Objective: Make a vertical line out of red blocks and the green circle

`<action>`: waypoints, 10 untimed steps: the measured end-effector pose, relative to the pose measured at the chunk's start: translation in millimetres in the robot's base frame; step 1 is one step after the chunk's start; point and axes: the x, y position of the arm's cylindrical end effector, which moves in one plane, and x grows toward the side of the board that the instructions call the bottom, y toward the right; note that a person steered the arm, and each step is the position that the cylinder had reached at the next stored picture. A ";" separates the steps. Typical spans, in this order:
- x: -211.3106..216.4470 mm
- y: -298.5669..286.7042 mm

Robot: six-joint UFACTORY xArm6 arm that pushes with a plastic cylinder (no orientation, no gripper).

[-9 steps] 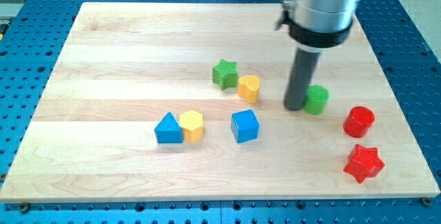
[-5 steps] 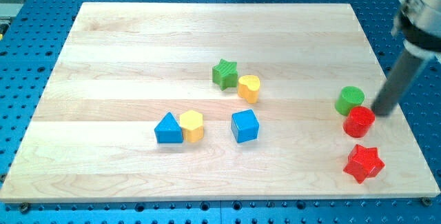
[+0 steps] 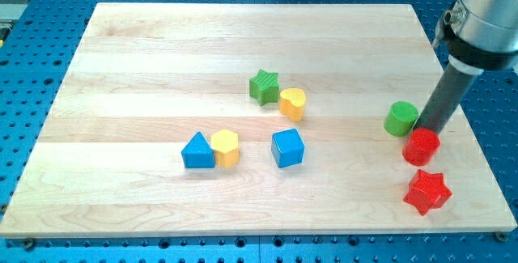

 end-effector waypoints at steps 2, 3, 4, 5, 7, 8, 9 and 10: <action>-38.2 25.6; -103.8 16.7; -111.0 -35.3; -62.3 -57.8; -53.1 -57.2; -53.1 -51.5; -49.9 -44.1; -50.0 -47.4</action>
